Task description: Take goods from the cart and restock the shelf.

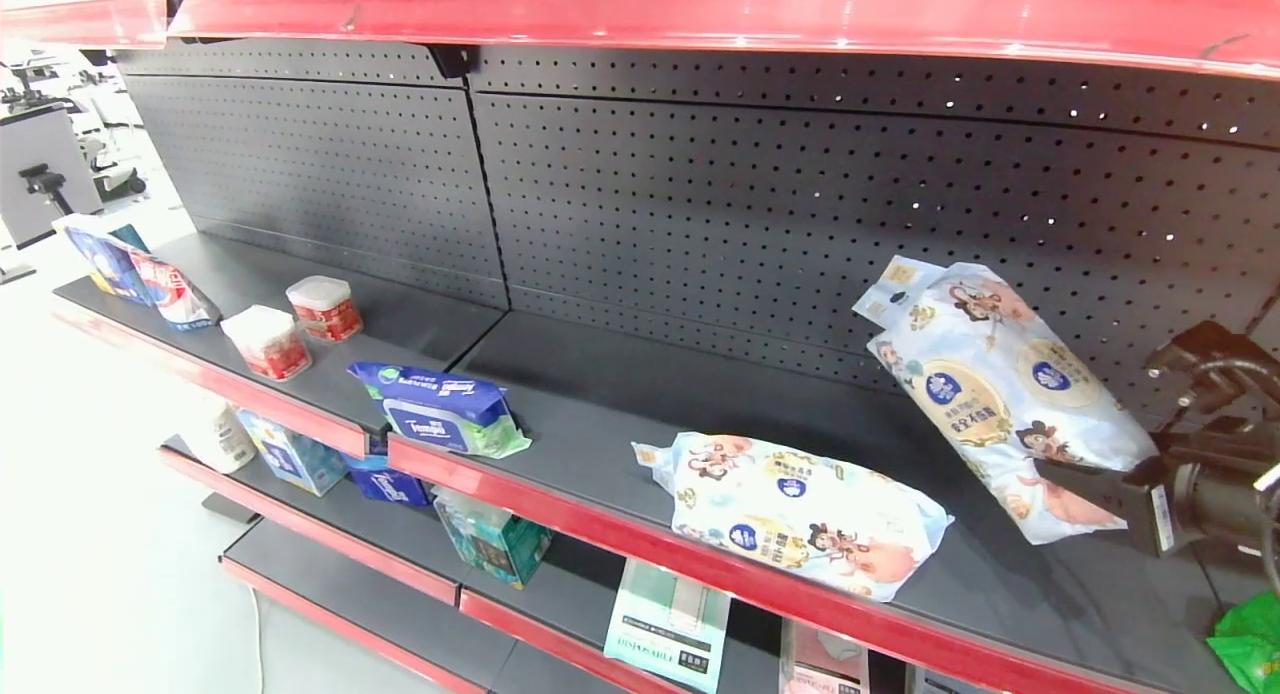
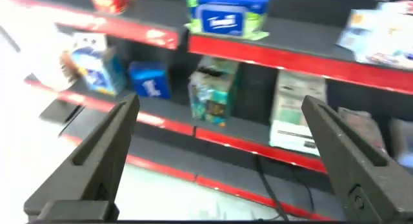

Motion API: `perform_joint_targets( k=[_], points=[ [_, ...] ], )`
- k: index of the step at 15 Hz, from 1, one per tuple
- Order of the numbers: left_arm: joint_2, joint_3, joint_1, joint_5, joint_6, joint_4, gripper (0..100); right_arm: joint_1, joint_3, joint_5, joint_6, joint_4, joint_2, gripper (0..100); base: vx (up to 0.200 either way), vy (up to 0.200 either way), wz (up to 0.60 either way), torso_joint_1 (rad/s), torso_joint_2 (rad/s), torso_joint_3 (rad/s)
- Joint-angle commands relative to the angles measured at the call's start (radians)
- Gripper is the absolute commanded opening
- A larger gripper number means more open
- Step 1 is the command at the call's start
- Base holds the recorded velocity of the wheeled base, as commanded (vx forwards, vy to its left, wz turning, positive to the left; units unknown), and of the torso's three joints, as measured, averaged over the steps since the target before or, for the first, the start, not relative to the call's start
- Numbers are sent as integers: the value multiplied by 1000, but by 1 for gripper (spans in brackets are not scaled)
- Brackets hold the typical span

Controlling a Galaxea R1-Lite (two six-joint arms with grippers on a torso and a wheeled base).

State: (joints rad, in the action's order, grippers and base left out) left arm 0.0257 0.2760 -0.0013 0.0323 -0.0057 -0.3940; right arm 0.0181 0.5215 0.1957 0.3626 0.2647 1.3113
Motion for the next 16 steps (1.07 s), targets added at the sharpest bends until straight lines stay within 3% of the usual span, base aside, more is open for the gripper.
perform_joint_targets(
  k=[1,2,4,5,7,10,11,13,14,15,16],
  points=[
    [82,0,142,6,-11,0,100,-1,22,2,4,2,89,0,0,0,0,0,0,0],
    [80,-4,178,8,-8,0,100,-1,23,2,7,2,94,0,0,0,0,0,0,0],
    [43,-37,188,-3,-2,0,100,0,22,2,22,2,94,0,0,0,0,0,0,0],
    [-24,-72,204,-42,10,1,100,2,20,1,22,2,91,0,0,0,0,0,0,0],
    [-26,-80,205,-38,10,12,100,2,20,1,24,2,88,0,0,0,0,0,0,0],
    [-26,-231,181,8,20,351,100,2,15,-1,27,2,91,0,0,0,0,0,0,0],
    [-26,-242,181,34,20,366,100,3,15,-2,27,2,94,0,0,0,0,0,0,0],
    [-26,-276,181,38,53,393,100,17,17,-1,27,2,95,0,0,0,0,0,0,0],
    [-26,-274,181,11,33,389,100,19,15,-1,27,2,94,0,0,0,0,0,0,0],
    [-26,-274,181,0,-13,391,100,22,12,-1,27,2,94,0,0,0,0,0,0,0],
    [-26,-274,181,1,-14,391,100,22,11,1,33,2,94,0,0,0,0,0,0,0]
  ],
)
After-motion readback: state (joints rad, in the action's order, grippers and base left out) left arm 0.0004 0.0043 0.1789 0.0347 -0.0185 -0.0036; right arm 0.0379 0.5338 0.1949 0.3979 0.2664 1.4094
